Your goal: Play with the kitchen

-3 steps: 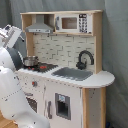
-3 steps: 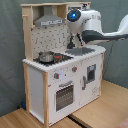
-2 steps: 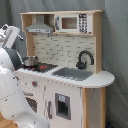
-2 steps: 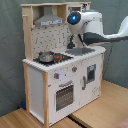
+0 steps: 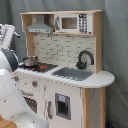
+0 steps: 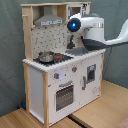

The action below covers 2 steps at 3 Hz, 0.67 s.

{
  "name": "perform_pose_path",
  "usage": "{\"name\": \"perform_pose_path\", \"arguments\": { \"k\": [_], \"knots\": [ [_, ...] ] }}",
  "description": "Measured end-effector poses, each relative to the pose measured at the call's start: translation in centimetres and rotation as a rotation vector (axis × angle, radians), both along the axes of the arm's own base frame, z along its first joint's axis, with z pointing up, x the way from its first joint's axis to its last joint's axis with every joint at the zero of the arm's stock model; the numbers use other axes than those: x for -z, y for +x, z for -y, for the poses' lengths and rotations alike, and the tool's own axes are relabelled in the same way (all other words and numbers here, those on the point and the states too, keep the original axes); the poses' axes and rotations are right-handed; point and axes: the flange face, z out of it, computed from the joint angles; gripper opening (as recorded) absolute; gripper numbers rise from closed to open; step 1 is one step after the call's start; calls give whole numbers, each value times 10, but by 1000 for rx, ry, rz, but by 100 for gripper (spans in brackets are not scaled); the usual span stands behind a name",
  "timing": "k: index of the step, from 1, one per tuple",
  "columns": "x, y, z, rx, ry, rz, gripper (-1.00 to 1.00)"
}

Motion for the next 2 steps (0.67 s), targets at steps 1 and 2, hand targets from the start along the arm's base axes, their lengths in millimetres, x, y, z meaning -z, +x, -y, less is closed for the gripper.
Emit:
{"name": "perform_pose_path", "arguments": {
  "k": [1, 2],
  "knots": [
    [5, -8, -9, 23, -87, 61, 100],
    [9, -9, -19, 21, -184, 114, 100]
  ]
}}
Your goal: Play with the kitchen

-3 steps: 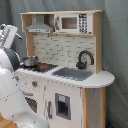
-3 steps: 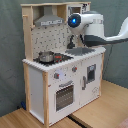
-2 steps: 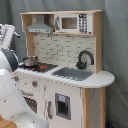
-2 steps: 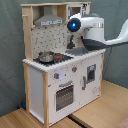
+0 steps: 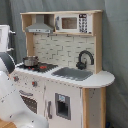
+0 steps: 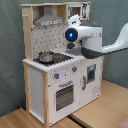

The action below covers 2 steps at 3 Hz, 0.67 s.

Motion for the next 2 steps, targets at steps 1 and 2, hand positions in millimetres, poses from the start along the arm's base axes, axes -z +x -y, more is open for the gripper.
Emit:
{"name": "perform_pose_path", "arguments": {
  "k": [1, 2],
  "knots": [
    [-2, 3, -8, -12, -99, 35, 100],
    [-7, 5, -14, -29, -181, 59, 100]
  ]
}}
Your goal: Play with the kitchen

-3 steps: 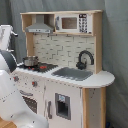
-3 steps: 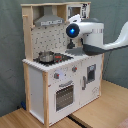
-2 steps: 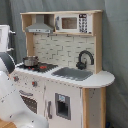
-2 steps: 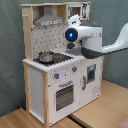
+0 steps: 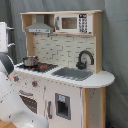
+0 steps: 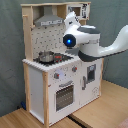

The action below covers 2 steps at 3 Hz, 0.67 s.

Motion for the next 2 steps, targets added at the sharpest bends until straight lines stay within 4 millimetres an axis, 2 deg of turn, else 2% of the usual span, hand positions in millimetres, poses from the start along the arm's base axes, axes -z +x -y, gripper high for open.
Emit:
{"name": "perform_pose_path", "arguments": {
  "k": [2],
  "knots": [
    [-5, 8, -13, -31, -195, 16, 100]
  ]
}}
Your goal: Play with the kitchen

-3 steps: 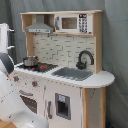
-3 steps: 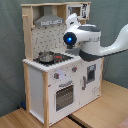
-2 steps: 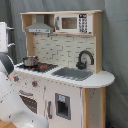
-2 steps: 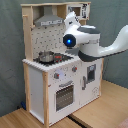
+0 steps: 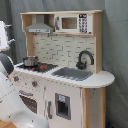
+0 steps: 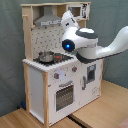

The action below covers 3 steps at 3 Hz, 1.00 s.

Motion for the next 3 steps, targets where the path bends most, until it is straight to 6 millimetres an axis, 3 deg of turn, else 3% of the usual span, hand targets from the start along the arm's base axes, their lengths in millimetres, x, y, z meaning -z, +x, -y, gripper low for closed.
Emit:
{"name": "perform_pose_path", "arguments": {
  "k": [1, 3],
  "knots": [
    [7, 11, -4, -20, -104, -19, 100],
    [56, 23, -24, -132, -284, -127, 100]
  ]
}}
